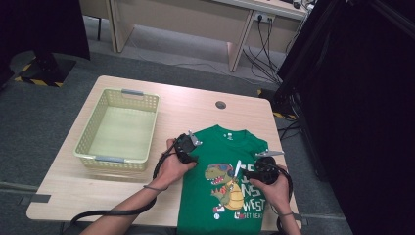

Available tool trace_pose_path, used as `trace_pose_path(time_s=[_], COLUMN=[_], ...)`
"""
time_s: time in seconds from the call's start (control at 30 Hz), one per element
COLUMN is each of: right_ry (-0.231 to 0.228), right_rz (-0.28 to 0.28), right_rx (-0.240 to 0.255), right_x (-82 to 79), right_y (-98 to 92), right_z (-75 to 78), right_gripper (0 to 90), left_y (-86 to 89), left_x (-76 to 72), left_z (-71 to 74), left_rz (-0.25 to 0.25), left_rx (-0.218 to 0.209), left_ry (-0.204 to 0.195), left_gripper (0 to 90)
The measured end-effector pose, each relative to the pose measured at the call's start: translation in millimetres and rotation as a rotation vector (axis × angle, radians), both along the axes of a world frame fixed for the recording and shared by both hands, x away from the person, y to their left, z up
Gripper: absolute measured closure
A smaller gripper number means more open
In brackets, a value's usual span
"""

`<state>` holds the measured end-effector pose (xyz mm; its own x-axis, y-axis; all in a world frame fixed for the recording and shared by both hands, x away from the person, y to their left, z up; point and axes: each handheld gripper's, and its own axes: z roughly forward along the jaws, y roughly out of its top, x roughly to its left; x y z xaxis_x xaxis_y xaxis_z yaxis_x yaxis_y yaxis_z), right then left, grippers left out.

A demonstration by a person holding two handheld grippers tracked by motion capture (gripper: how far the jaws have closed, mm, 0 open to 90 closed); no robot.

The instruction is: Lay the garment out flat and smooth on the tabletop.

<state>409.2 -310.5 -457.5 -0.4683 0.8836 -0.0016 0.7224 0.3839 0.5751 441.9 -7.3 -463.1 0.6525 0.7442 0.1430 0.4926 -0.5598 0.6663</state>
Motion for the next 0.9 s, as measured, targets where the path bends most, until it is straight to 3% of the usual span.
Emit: trace_pose_path(time_s=[0.37,0.53,0.67,0.9], right_ry=[-0.003,-0.026,-0.009,0.001], right_rz=[0.012,0.021,0.047,0.040], right_rx=[0.001,0.002,-0.024,-0.016], right_x=[14.8,7.5,-2.3,1.4], right_y=[11.5,16.3,20.2,24.9], right_z=[0.0,5.6,5.2,0.5], right_gripper=[35.3,36.1,36.2,36.2], left_y=[3.3,5.8,5.0,4.0], left_x=[1.4,-6.1,-12.0,-20.5], left_z=[3.7,14.1,20.4,22.7], left_rz=[0.026,0.013,0.000,-0.015], left_rx=[-0.008,-0.032,-0.051,-0.072], left_ry=[-0.028,-0.057,-0.076,-0.088], left_gripper=[28.0,28.7,27.8,23.7])
